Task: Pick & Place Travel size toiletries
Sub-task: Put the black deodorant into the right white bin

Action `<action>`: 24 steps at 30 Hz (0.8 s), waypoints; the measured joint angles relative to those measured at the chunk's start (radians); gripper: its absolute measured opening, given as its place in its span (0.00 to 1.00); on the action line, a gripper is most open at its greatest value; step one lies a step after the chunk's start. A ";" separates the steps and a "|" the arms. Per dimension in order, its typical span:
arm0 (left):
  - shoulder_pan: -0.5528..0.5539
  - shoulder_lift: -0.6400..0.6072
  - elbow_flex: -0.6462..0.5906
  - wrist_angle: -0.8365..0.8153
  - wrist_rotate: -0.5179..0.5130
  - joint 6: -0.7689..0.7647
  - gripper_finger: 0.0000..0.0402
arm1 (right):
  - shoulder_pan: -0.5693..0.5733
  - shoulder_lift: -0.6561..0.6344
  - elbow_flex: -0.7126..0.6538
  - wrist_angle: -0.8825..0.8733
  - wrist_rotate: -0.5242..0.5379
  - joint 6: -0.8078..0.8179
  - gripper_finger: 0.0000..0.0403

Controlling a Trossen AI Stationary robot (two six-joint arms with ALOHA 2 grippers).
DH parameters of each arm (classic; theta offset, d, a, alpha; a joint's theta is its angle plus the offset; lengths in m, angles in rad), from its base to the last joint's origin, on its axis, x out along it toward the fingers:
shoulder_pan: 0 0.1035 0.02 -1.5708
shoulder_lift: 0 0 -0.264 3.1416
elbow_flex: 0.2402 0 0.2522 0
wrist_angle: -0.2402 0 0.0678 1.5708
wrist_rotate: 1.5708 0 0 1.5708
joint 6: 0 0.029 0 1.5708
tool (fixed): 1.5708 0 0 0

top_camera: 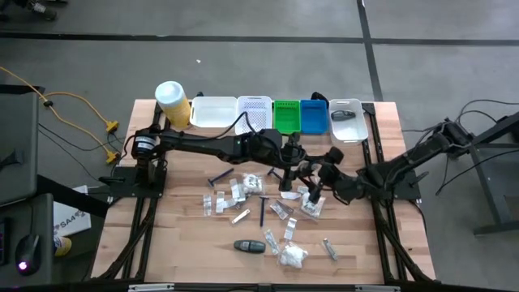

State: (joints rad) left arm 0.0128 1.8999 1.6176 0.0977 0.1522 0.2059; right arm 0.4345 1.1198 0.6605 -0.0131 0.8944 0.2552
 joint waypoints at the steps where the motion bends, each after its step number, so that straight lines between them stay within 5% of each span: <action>1: 0.000 0.000 0.000 0.004 0.005 0.000 0.45 | -0.011 0.000 0.000 0.005 -0.013 -0.005 0.81; 5: 0.001 0.000 0.000 0.015 0.018 0.003 0.45 | -0.040 0.000 0.000 0.010 -0.048 -0.005 0.73; 11: 0.001 0.000 0.000 0.011 0.022 0.004 0.45 | -0.049 0.000 0.000 0.011 -0.092 0.037 0.49; 18: 0.001 -0.002 0.002 -0.038 0.000 -0.031 0.55 | -0.049 0.001 0.000 -0.005 -0.089 0.062 0.49; 24: 0.006 -0.046 0.002 -0.198 -0.156 -0.027 0.62 | -0.087 -0.032 0.000 -0.122 -0.072 0.167 0.49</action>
State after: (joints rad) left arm 0.0186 1.8542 1.6199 -0.1003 -0.0038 0.1790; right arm 0.3475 1.0876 0.6601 -0.1350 0.8226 0.4224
